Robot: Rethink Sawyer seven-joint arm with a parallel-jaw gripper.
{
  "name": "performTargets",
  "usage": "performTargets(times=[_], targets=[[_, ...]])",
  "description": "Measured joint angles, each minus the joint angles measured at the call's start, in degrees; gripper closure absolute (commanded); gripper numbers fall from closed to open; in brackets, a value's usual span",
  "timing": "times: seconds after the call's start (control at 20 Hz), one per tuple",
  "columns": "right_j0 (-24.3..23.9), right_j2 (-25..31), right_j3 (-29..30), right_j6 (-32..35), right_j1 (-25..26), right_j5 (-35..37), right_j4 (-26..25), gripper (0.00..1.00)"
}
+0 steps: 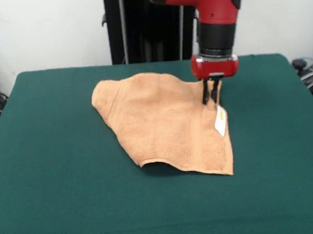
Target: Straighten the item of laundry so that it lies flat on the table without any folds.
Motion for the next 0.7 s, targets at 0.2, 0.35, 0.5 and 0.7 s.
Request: performTargets(times=[0.2, 0.35, 0.5, 0.7], targets=[[0.4, 0.9, 0.8, 0.2, 0.0, -0.3, 1.5, 1.0], [0.4, 1.5, 1.4, 0.3, -0.1, -0.7, 1.8, 1.0], [0.3, 2.3, 1.9, 0.4, -0.1, -1.3, 1.8, 1.0], [0.1, 3.8, 3.3, 0.4, -0.3, -2.3, 2.3, 1.0]])
